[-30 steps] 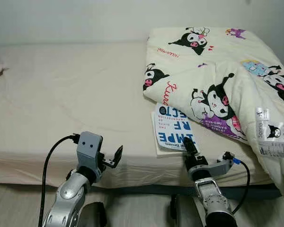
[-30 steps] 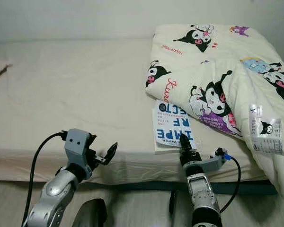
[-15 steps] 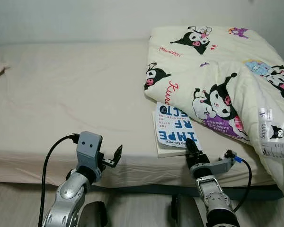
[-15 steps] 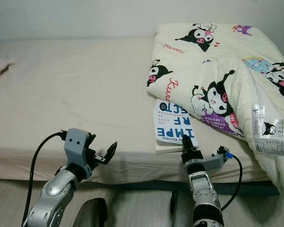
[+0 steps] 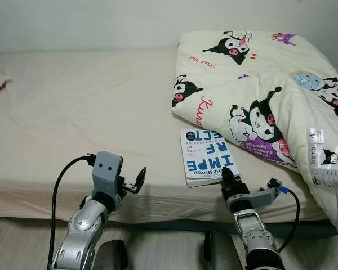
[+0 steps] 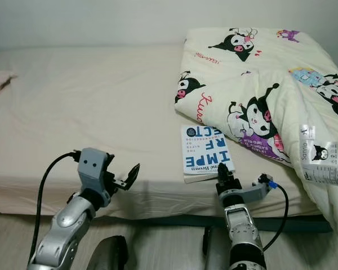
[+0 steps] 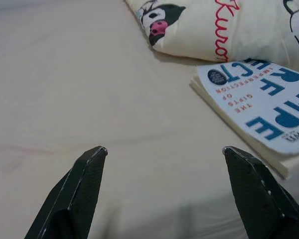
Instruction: Clean up the room
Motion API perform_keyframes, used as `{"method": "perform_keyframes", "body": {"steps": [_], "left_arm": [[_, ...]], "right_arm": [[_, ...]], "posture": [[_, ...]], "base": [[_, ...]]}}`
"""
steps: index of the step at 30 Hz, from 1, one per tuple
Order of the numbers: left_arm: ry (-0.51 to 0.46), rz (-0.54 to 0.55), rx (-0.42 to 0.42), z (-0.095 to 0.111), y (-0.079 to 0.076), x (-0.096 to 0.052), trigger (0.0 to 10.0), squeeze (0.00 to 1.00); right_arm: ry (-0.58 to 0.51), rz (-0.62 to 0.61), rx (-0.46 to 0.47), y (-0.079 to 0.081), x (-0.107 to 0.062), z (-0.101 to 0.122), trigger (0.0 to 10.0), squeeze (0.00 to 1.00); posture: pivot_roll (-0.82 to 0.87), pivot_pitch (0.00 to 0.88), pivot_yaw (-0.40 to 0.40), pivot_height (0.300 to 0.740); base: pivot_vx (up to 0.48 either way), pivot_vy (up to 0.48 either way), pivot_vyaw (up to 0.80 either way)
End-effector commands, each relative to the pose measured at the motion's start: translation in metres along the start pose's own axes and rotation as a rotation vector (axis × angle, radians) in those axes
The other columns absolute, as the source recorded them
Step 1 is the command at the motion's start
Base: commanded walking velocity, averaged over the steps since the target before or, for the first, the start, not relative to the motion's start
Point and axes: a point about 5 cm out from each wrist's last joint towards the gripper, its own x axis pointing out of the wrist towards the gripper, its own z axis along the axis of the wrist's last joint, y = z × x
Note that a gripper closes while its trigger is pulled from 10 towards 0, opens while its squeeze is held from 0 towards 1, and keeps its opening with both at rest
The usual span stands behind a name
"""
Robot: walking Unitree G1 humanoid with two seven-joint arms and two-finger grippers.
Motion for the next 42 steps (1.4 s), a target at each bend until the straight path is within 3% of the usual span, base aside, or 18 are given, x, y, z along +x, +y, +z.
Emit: {"method": "perform_keyframes", "body": {"steps": [1, 2, 3, 5, 7, 8, 9, 10, 11, 12, 13, 14, 16, 18, 19, 22, 33, 42], "left_arm": [[0.018, 0.073, -0.008, -0.005, 0.011, -0.001, 10.0, 0.00], [0.018, 0.073, -0.008, -0.005, 0.011, -0.001, 10.0, 0.00], [0.030, 0.141, -0.023, -0.006, 0.020, 0.001, 10.0, 0.00], [0.030, 0.141, -0.023, -0.006, 0.020, 0.001, 10.0, 0.00], [0.037, 0.189, -0.029, -0.006, 0.027, 0.003, 10.0, 0.00], [0.037, 0.189, -0.029, -0.006, 0.027, 0.003, 10.0, 0.00], [0.037, 0.211, -0.022, -0.005, 0.030, 0.004, 10.0, 0.00], [0.037, 0.211, -0.022, -0.005, 0.030, 0.004, 10.0, 0.00], [0.032, 0.234, -0.012, -0.002, 0.032, 0.007, 10.0, 0.00], [0.032, 0.234, -0.012, -0.002, 0.032, 0.007, 10.0, 0.00], [0.027, 0.258, -0.003, 0.000, 0.034, 0.008, 10.0, 0.00], [0.027, 0.258, -0.003, 0.000, 0.034, 0.008, 10.0, 0.00], [0.015, 0.280, 0.009, 0.003, 0.035, 0.012, 10.0, 0.00], [0.015, 0.280, 0.009, 0.003, 0.035, 0.012, 10.0, 0.00], [0.005, 0.281, 0.008, 0.003, 0.032, 0.014, 10.0, 0.00], [-0.015, 0.261, -0.020, 0.005, 0.024, 0.018, 10.0, 0.00], [-0.043, 0.221, -0.037, 0.010, 0.008, 0.026, 10.0, 0.00], [-0.012, 0.240, -0.029, 0.009, 0.010, 0.030, 10.0, 0.00]], "right_arm": [[0.065, 0.130, -0.057, 0.022, 0.003, -0.008, 0.0, 0.00], [0.065, 0.130, -0.057, 0.022, 0.003, -0.008, 0.0, 0.00], [0.084, 0.252, -0.125, 0.050, 0.004, -0.006, 0.0, 0.00], [0.084, 0.252, -0.125, 0.050, 0.004, -0.006, 0.0, 0.00], [0.086, 0.335, -0.209, 0.073, 0.004, -0.003, 0.0, 0.00], [0.086, 0.335, -0.209, 0.073, 0.004, -0.003, 0.0, 0.00], [0.082, 0.357, -0.301, 0.086, 0.003, -0.002, 8.7, 0.00], [0.082, 0.357, -0.301, 0.086, 0.003, -0.002, 8.7, 0.00], [0.066, 0.336, -0.439, 0.092, 0.003, 0.000, 10.0, 0.00], [0.066, 0.336, -0.439, 0.092, 0.003, 0.000, 10.0, 0.00], [0.037, 0.321, -0.551, 0.095, 0.002, 0.003, 10.0, 0.00], [0.037, 0.321, -0.551, 0.095, 0.002, 0.003, 10.0, 0.00], [-0.016, 0.261, -0.795, 0.092, -0.001, 0.006, 10.0, 0.00], [-0.016, 0.261, -0.795, 0.092, -0.001, 0.006, 10.0, 0.00], [-0.016, 0.218, -0.933, 0.086, -0.004, 0.005, 10.0, 0.00], [-0.038, 0.121, -1.041, 0.077, -0.010, 0.004, 10.0, 0.00], [-0.026, 0.089, -1.098, 0.077, -0.018, -0.010, 10.0, 0.00], [-0.049, 0.088, -1.131, 0.077, -0.019, -0.010, 10.0, 0.00]], "posture": [[0.02, 0.124, 0.063, 0.573], [0.02, 0.124, 0.063, 0.573], [0.02, 0.112, 0.063, 0.573], [0.02, 0.112, 0.063, 0.573], [0.01, 0.100, 0.064, 0.573], [0.01, 0.100, 0.064, 0.573], [0.01, 0.090, 0.065, 0.573], [0.01, 0.090, 0.065, 0.573], [0.01, 0.087, 0.066, 0.573], [0.01, 0.087, 0.066, 0.573], [0.00, 0.076, 0.068, 0.573], [0.00, 0.076, 0.068, 0.573], [0.00, 0.065, 0.072, 0.573], [0.00, 0.065, 0.072, 0.573], [-0.01, 0.058, 0.076, 0.573], [0.00, 0.043, 0.066, 0.578], [0.00, 0.028, 0.059, 0.613], [-0.01, 0.026, 0.059, 0.648]], "base": [[0.000, 0.000, 0.00], [0.000, 0.000, 0.00], [0.000, 0.000, 0.00], [0.000, 0.000, 0.00], [0.000, 0.000, 0.00], [0.000, 0.000, 0.00], [0.000, 0.000, 0.00], [0.000, 0.000, 0.00], [0.000, 0.000, 0.00], [0.000, 0.000, 0.00], [0.000, 0.000, 0.00], [0.000, 0.000, 0.00], [0.000, 0.000, 0.00], [0.000, 0.000, 0.00], [0.000, 0.000, 0.00], [0.000, 0.000, 0.00], [0.000, 0.000, 0.00], [0.000, 0.000, 0.00]]}}
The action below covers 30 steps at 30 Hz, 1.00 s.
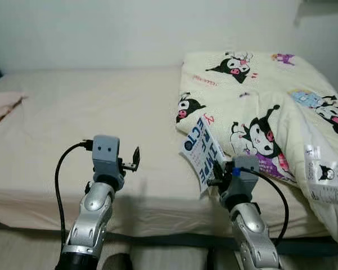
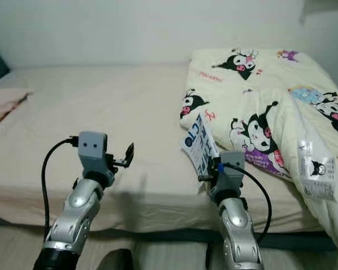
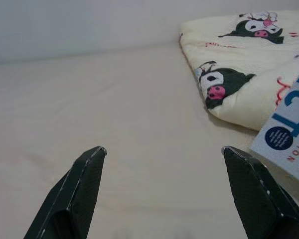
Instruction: Clean up the room
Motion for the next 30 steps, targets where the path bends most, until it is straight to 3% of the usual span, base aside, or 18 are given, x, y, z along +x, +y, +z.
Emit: {"method": "perform_keyframes", "body": {"steps": [1, 13, 30], "left_arm": [[0.028, 0.018, 0.015, -0.0050, 0.0041, 0.0007, 10.0, 0.00], [0.027, 0.031, 0.024, -0.0048, 0.0120, -0.0008, 10.0, 0.00], [0.004, -0.029, -0.001, -0.0041, 0.0039, -0.0040, 10.0, 0.00]], "right_arm": [[-0.067, 0.021, -0.012, 0.0062, 0.0015, 0.0113, 10.0, 0.00], [-0.085, 0.037, -0.047, 0.0076, 0.0055, 0.0174, 10.0, 0.00], [-0.048, 0.014, -0.055, 0.0027, 0.0080, 0.0107, 10.0, 0.00]], "posture": [[-0.01, 0.028, 0.059, 0.653], [0.00, 0.041, 0.048, 0.688], [0.00, 0.044, 0.049, 0.738]], "base": [[0.000, 0.000, 0.00], [0.000, 0.000, 0.00], [0.000, 0.000, 0.00]]}}
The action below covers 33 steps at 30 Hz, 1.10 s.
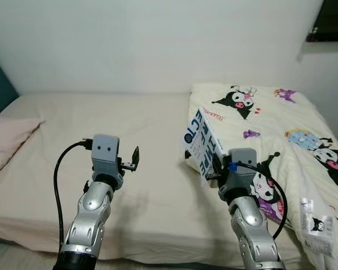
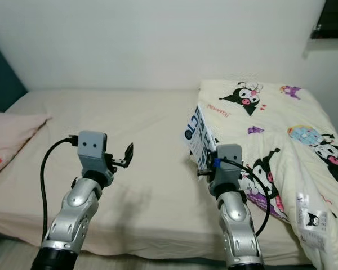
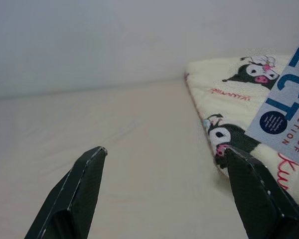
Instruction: Clean up the room
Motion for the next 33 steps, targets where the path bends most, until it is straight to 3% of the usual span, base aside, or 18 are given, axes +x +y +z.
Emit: {"method": "perform_keyframes", "body": {"steps": [1, 7, 26, 33], "left_arm": [[0.014, -0.002, -0.014, -0.0040, 0.0015, -0.0027, 10.0, 0.00], [0.028, -0.020, -0.021, -0.0062, 0.0009, -0.0029, 10.0, 0.00], [0.022, -0.055, -0.029, -0.0034, -0.0021, 0.0015, 10.0, 0.00], [0.022, -0.074, -0.018, -0.0028, -0.0027, 0.0037, 10.0, 0.00]], "right_arm": [[-0.003, 0.001, -0.015, 0.0024, -0.0004, -0.0008, 10.0, 0.00], [0.005, -0.033, -0.056, -0.0012, -0.0017, -0.0040, 10.0, 0.00], [-0.001, -0.069, -0.017, -0.0052, -0.0002, -0.0047, 10.0, 0.00], [-0.001, -0.070, -0.012, -0.0038, -0.0002, -0.0053, 10.0, 0.00]], "posture": [[0.00, 0.044, 0.051, 0.738], [0.01, 0.045, 0.053, 0.738], [0.01, 0.046, 0.057, 0.738], [0.01, 0.046, 0.059, 0.738]], "base": [[0.000, 0.000, 0.00], [0.000, 0.000, 0.00], [0.000, 0.000, 0.00], [0.000, 0.396, 0.00]]}}
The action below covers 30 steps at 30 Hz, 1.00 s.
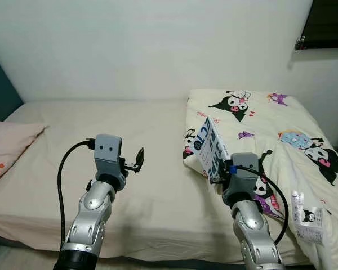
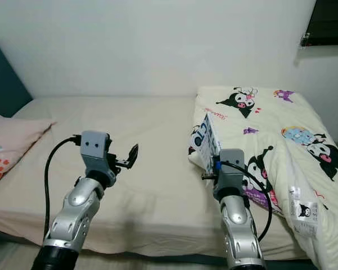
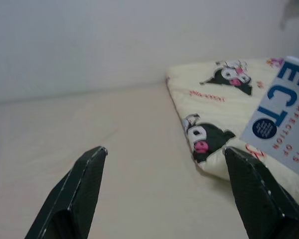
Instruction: Clean up the room
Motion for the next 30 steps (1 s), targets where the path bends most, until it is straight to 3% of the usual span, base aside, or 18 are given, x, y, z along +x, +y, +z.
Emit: {"method": "perform_keyframes", "body": {"steps": [1, 30], "left_arm": [[0.009, 0.000, 0.016, -0.0009, 0.0037, 0.0009, 10.0, 0.00], [0.005, -0.014, 0.025, 0.0006, 0.0057, 0.0012, 10.0, 0.00]], "right_arm": [[-0.043, 0.007, 0.024, 0.0040, 0.0015, 0.0052, 10.0, 0.00], [-0.054, 0.029, 0.026, 0.0089, 0.0011, 0.0044, 10.0, 0.00]], "posture": [[0.01, 0.046, 0.060, 0.738], [0.02, 0.034, 0.072, 0.738]], "base": [[0.000, 0.465, 0.00], [0.000, 0.465, 0.03]]}}
